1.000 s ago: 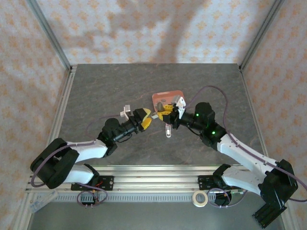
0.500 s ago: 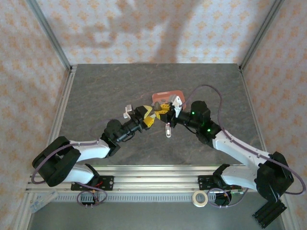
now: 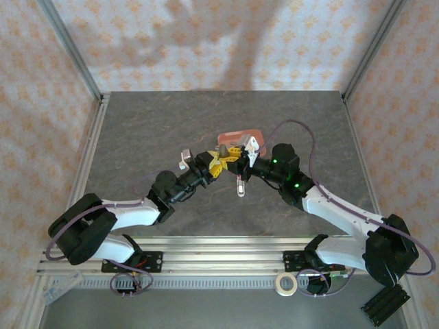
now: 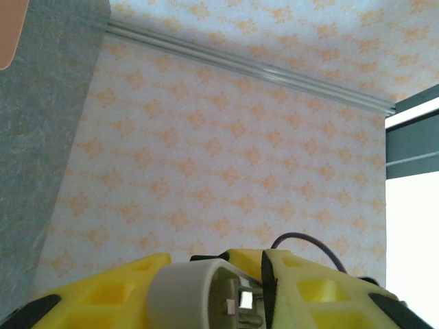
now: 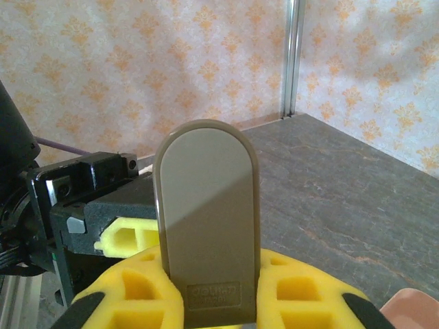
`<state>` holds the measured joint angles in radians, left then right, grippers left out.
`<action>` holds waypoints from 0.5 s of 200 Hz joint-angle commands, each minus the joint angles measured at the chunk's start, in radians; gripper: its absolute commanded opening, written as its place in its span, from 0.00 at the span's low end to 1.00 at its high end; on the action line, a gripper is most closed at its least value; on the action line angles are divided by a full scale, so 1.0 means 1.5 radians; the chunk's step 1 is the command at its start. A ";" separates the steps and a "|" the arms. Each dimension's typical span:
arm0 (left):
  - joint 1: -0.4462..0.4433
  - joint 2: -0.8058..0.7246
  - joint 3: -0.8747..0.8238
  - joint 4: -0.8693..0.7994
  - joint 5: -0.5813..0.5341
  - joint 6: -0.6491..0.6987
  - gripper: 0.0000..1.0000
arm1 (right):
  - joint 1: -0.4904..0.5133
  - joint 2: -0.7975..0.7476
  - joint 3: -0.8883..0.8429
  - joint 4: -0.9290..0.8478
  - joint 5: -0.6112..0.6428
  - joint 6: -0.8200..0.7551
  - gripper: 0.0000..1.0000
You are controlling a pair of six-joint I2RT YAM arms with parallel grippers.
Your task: Load the staples into the stapler
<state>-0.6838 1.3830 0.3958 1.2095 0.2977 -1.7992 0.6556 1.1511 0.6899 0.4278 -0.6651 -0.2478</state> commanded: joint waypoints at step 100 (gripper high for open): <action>-0.006 -0.007 -0.024 -0.025 -0.070 0.124 0.12 | 0.010 -0.114 -0.021 -0.086 0.051 0.003 0.45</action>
<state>-0.6922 1.3827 0.3866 1.2232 0.2234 -1.7405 0.6651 1.0782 0.6834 0.3573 -0.6403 -0.2516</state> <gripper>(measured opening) 0.183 0.431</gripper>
